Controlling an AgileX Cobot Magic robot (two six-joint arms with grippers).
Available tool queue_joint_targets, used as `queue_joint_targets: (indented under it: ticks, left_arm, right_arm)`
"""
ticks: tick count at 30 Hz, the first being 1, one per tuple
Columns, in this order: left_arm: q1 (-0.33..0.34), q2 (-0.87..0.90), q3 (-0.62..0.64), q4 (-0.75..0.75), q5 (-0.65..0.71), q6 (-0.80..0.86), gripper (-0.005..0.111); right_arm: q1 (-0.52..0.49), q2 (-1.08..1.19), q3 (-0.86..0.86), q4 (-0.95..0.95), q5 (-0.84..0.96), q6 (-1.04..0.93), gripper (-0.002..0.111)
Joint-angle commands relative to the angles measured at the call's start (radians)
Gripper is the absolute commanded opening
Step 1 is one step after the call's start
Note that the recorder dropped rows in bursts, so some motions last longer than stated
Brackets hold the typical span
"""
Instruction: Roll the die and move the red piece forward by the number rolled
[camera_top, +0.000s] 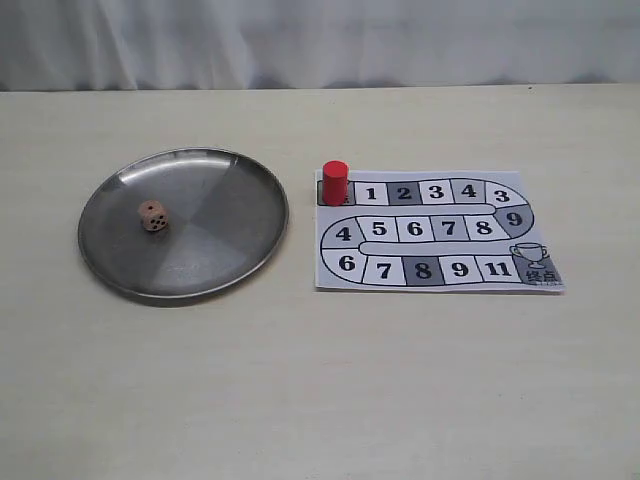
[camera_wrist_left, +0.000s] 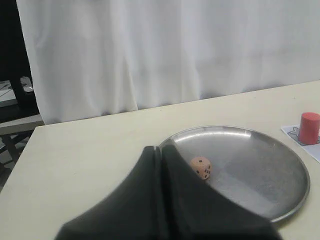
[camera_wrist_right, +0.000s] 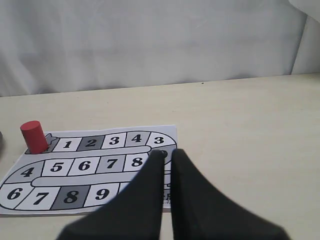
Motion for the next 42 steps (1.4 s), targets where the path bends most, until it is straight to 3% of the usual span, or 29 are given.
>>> queue_joint_targets:
  ticks: [1, 30, 32, 38, 42]
  left_arm:
    - [-0.008, -0.001, 0.002, -0.002, -0.010, -0.001, 0.000]
    - [-0.008, -0.001, 0.002, -0.002, -0.010, -0.001, 0.000]
    - [-0.008, -0.001, 0.002, -0.002, -0.010, -0.001, 0.000]
    - [-0.008, -0.001, 0.002, -0.002, -0.010, -0.001, 0.000]
    - [-0.008, -0.001, 0.002, -0.002, -0.010, -0.001, 0.000]
  right_arm:
    - [-0.001, -0.006, 0.003, -0.004, -0.009, -0.001, 0.004]
    - [-0.001, -0.006, 0.003, -0.004, -0.009, -0.001, 0.004]
    - [-0.001, -0.006, 0.003, 0.023, -0.075, -0.001, 0.004]
    - [-0.001, -0.006, 0.003, 0.409, -0.342, -0.006, 0.004]
    - [-0.001, -0.006, -0.007, 0.341, -0.537, -0.010, 0.004]
